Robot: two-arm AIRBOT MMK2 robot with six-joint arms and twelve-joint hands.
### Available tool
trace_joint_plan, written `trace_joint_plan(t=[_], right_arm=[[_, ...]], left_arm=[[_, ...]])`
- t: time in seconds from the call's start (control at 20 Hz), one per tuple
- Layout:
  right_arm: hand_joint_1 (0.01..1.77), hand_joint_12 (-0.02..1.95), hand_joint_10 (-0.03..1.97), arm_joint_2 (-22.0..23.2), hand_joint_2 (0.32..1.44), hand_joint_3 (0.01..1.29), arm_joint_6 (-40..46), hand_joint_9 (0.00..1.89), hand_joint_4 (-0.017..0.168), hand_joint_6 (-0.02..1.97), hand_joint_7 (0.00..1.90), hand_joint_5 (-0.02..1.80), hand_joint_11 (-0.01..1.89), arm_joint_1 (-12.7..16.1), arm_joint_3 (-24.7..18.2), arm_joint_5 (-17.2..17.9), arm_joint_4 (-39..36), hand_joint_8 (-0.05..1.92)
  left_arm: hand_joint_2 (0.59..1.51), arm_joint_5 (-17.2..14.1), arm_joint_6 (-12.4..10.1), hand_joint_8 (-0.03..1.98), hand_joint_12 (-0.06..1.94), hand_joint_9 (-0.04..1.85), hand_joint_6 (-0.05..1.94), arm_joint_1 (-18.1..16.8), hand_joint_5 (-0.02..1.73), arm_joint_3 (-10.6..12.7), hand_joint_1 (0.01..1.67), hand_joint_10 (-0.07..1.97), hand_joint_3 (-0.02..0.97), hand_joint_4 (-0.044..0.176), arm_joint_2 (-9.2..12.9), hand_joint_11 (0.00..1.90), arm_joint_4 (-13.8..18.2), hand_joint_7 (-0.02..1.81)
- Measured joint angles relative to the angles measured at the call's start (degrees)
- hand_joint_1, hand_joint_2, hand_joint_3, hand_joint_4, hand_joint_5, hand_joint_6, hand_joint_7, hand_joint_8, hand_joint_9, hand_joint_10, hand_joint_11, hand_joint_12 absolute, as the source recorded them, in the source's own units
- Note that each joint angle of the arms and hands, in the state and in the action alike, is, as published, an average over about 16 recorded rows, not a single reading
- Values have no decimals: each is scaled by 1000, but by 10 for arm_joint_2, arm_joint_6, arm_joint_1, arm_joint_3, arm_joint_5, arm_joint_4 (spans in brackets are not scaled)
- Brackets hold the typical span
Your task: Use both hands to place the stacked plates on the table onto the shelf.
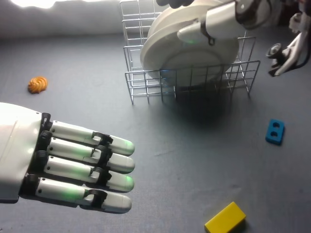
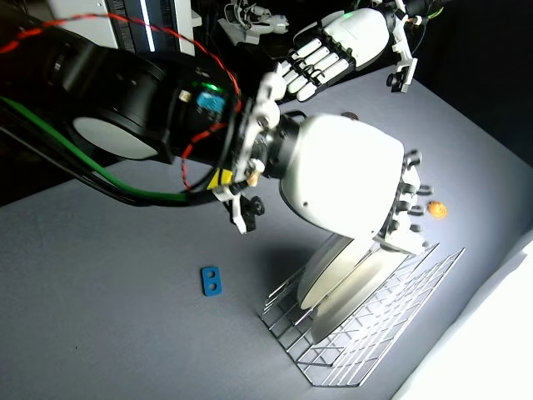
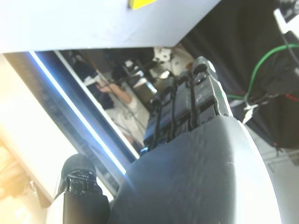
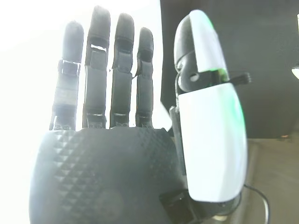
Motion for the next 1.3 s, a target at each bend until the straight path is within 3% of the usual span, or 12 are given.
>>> trace_joint_plan(t=[0.35, 0.5, 0.6, 0.85, 1.1, 1.3], right_arm=[[1011, 1313, 307, 63, 1048, 15, -144, 756, -2, 71, 875, 753, 341, -17, -124, 36, 49, 33], [930, 1356, 402, 88, 1055, 15, -216, 761, -2, 99, 894, 771, 365, -39, -181, 68, 93, 80], [856, 1428, 584, 103, 1063, 15, -260, 767, -2, 252, 898, 773, 403, -57, -216, 92, 124, 248], [638, 1616, 1083, 133, 1102, 15, -349, 957, 6, 821, 1040, 929, 727, -109, -289, 155, 196, 825], [492, 1810, 1588, 155, 1185, 15, -385, 1256, 47, 1411, 1289, 1193, 1195, -161, -341, 206, 226, 1411], [433, 1927, 1889, 164, 1225, 15, -389, 1426, 68, 1823, 1410, 1324, 1461, -183, -361, 221, 229, 1814]], left_arm=[[1094, 0, 0, 12, 35, 80, 10, 0, 62, -1, 23, -63, 19, 1, 2, 35, 0, 108], [1107, 0, 0, 56, 209, 189, 22, 0, 162, 0, 23, 1, 19, 0, 2, 83, 1, 219], [1120, 0, 1, 228, 416, 260, 90, 0, 243, 0, 23, 187, 19, 0, 3, 130, 1, 295], [1160, 0, 1, 817, 1007, 579, 631, 0, 558, 2, 36, 801, 19, 3, 2, 411, 1, 629], [1224, 0, 2, 1417, 1597, 1098, 1233, 0, 1027, 4, 204, 1426, 12, 55, 1, 948, 1, 1127], [1251, 0, 2, 1831, 1876, 1298, 1639, 0, 1221, 4, 281, 1842, 8, 78, 1, 1208, 1, 1322]])
